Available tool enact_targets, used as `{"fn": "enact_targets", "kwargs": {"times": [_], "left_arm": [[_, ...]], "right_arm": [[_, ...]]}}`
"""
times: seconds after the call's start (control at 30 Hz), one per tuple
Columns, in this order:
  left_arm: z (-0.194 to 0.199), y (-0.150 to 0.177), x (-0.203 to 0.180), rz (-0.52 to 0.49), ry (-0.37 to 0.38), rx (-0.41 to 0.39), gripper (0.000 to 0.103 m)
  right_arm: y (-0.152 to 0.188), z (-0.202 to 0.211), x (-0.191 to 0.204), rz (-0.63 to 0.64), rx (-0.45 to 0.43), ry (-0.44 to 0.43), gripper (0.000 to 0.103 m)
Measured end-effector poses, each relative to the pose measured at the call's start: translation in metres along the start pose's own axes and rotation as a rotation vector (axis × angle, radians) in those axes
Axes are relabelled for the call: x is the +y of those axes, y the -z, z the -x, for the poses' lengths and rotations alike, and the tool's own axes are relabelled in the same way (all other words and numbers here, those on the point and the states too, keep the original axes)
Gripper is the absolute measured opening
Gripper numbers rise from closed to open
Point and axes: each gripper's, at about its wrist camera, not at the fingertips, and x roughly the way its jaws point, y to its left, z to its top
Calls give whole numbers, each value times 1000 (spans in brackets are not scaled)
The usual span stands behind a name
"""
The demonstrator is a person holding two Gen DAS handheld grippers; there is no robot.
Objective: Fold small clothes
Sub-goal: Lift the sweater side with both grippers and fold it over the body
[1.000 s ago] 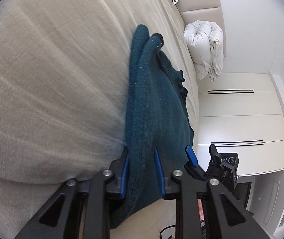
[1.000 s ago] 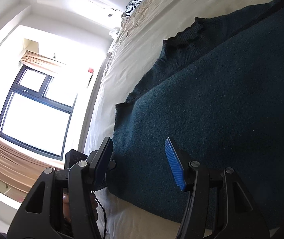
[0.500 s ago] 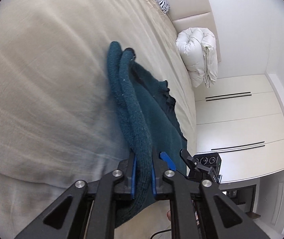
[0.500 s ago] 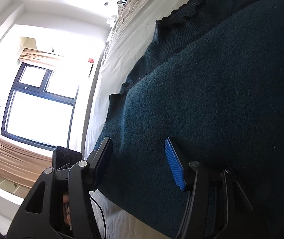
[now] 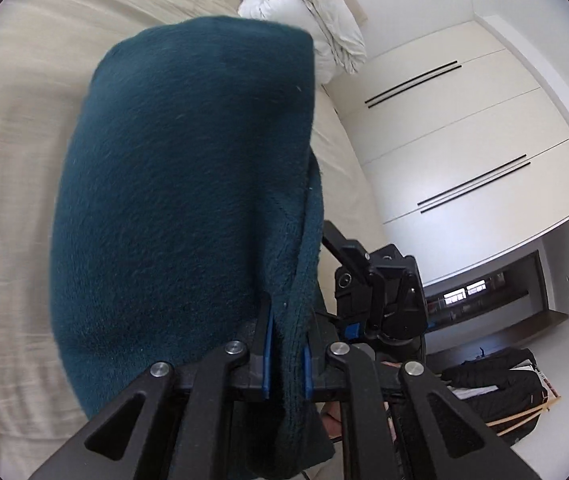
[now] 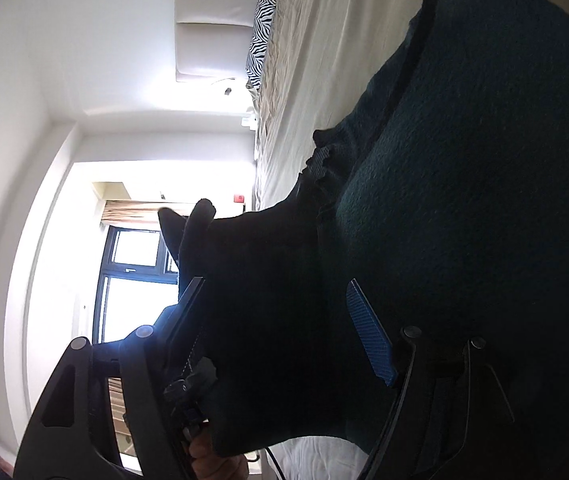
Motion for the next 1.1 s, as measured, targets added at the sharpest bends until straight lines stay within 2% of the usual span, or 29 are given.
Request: {"fn": "enact_targets", "kwargs": {"times": [0.07, 0.1, 0.17, 0.23, 0.3, 0.43, 0.57, 0.63, 0.7, 0.77, 1.1], "left_arm": [[-28, 3, 5, 15, 9, 31, 13], [-38, 5, 8, 20, 5, 48, 18], [-45, 11, 12, 28, 1, 66, 29], [-38, 16, 11, 8, 42, 54, 57], [-22, 21, 7, -28, 40, 32, 63], [11, 27, 13, -61, 19, -6, 64], [35, 34, 38, 6, 9, -48, 64], [37, 40, 46, 37, 12, -51, 64], [42, 46, 51, 48, 15, -54, 64], [40, 43, 51, 44, 17, -50, 64], [48, 42, 58, 34, 1, -32, 65]], "right_arm": [[-8, 8, -12, -41, 3, -37, 71], [-15, 13, -17, -64, 3, -51, 70], [-18, 17, -24, -83, -3, -71, 70], [-21, 20, -25, -75, -2, -55, 70], [-24, 21, -24, -69, 0, -41, 71], [-28, 16, -17, -36, 10, 42, 70], [-21, 1, -4, 64, 74, 231, 66], [-16, -9, 4, 129, 108, 343, 53], [-14, -19, 9, 188, 132, 452, 26], [-16, -21, 12, 221, 131, 527, 15], [-38, 34, 40, 358, 39, 617, 12]]}}
